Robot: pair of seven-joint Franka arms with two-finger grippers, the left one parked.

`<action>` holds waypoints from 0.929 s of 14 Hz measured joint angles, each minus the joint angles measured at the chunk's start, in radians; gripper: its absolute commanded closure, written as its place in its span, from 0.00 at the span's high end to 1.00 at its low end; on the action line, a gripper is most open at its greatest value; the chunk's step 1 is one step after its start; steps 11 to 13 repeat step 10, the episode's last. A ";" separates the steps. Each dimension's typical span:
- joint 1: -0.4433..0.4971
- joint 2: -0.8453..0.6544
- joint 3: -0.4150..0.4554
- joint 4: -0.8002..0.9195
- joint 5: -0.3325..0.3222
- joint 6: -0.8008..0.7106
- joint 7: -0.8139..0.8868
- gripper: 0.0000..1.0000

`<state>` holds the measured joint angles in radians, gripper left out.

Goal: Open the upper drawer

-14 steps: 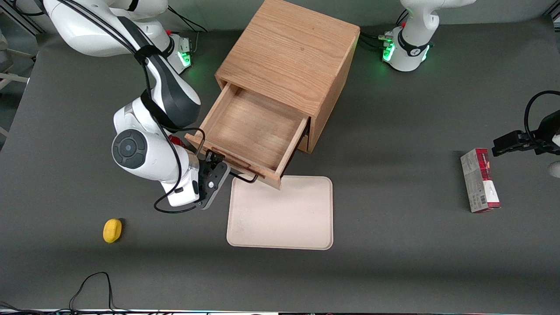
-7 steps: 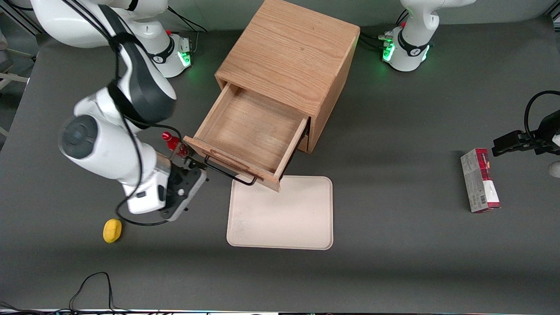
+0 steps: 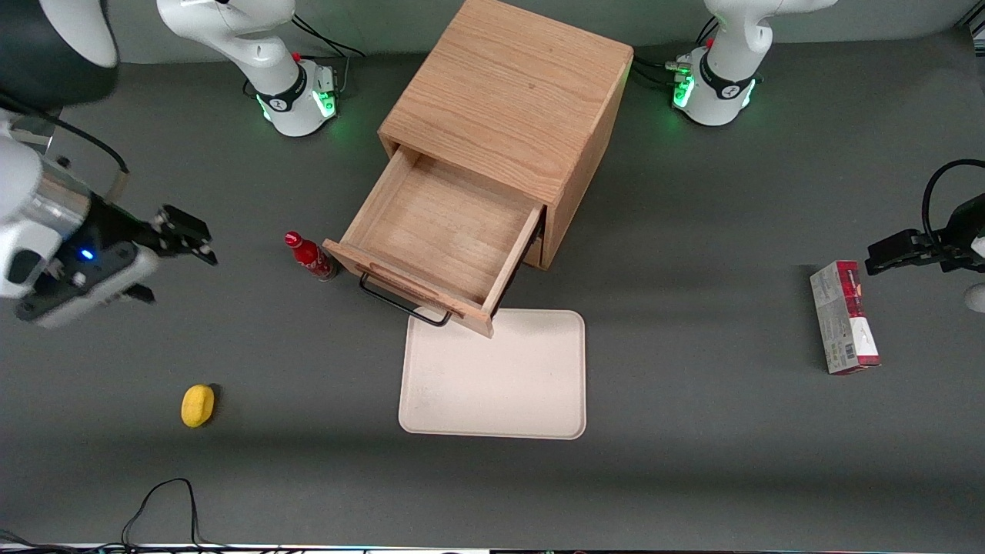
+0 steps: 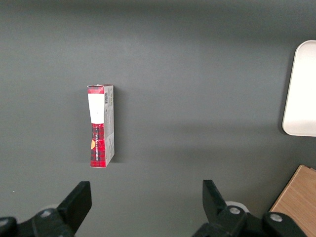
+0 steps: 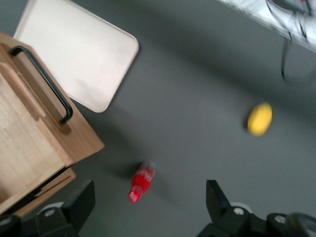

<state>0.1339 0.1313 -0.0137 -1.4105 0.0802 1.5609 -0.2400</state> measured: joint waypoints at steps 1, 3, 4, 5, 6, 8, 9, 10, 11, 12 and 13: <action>0.000 -0.076 -0.018 -0.095 -0.004 0.001 0.077 1.00; -0.001 -0.238 -0.046 -0.289 -0.038 0.017 0.148 1.00; -0.003 -0.317 -0.054 -0.374 -0.057 0.034 0.161 1.00; -0.005 -0.381 -0.058 -0.436 -0.068 0.047 0.167 1.00; -0.006 -0.424 -0.059 -0.475 -0.083 0.053 0.172 1.00; -0.007 -0.444 -0.059 -0.499 -0.098 0.068 0.179 1.00; -0.007 -0.435 -0.060 -0.496 -0.100 0.077 0.183 1.00; -0.008 -0.422 -0.061 -0.492 -0.100 0.083 0.188 1.00; -0.008 -0.422 -0.061 -0.492 -0.100 0.083 0.188 1.00; -0.008 -0.422 -0.061 -0.492 -0.100 0.083 0.188 1.00; -0.008 -0.422 -0.061 -0.492 -0.100 0.083 0.188 1.00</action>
